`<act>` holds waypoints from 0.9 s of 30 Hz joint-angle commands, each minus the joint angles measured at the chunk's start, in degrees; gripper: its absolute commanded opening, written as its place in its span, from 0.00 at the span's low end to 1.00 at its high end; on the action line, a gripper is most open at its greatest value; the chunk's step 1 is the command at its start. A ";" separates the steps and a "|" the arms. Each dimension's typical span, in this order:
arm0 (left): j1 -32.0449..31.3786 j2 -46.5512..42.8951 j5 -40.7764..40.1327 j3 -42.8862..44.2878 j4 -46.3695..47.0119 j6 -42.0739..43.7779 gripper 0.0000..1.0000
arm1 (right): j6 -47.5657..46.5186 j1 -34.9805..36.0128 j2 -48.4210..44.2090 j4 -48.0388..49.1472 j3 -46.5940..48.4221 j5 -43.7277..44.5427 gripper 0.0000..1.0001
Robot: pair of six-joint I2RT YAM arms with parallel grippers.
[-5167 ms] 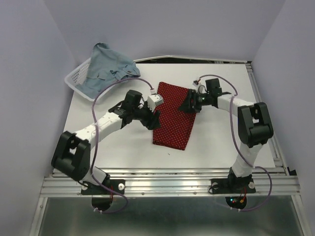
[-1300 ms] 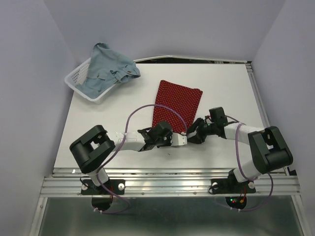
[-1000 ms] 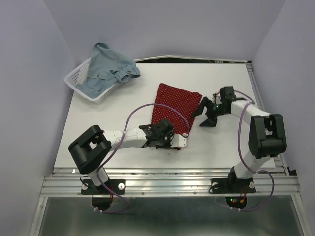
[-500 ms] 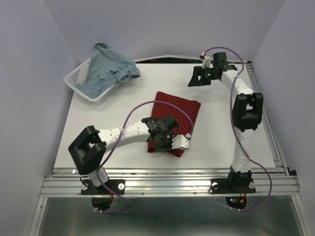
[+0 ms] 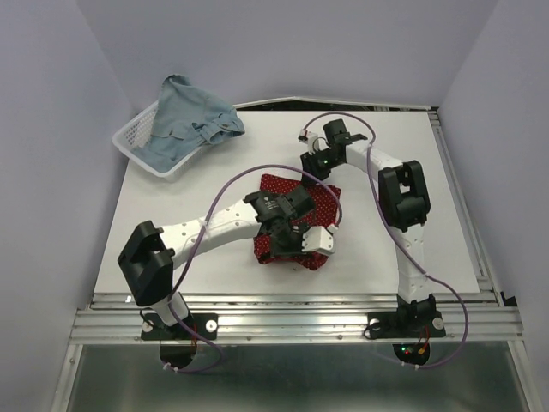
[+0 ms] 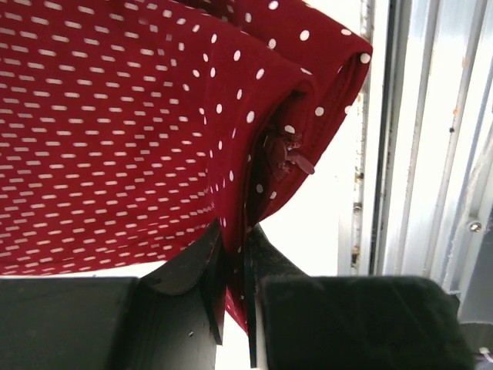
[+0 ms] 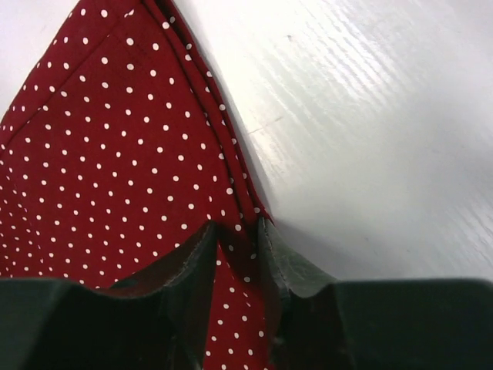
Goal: Fold and stack the skirts
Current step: Fold the skirt
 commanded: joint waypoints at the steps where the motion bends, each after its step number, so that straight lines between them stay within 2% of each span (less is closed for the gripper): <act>1: 0.25 -0.43 -2.16 6.39 -3.15 2.10 0.00 | -2.22 0.81 -0.89 -0.43 -4.76 -0.64 0.33; 8: 1.57 3.61 -5.94 10.97 -3.60 5.08 0.00 | -1.78 3.27 -4.83 1.60 -10.91 -4.86 0.32; 17: 7.72 11.61 -9.02 19.58 -2.46 8.86 0.01 | -1.26 6.17 -8.80 3.79 -19.70 -10.05 0.32; 24: 9.92 15.48 -11.65 21.52 2.55 11.76 0.05 | 0.59 6.70 -8.89 4.85 -19.45 -10.94 0.33; 27: 9.92 16.80 -11.83 22.39 2.82 12.20 0.05 | 2.17 6.70 -8.62 5.11 -16.21 -6.81 0.41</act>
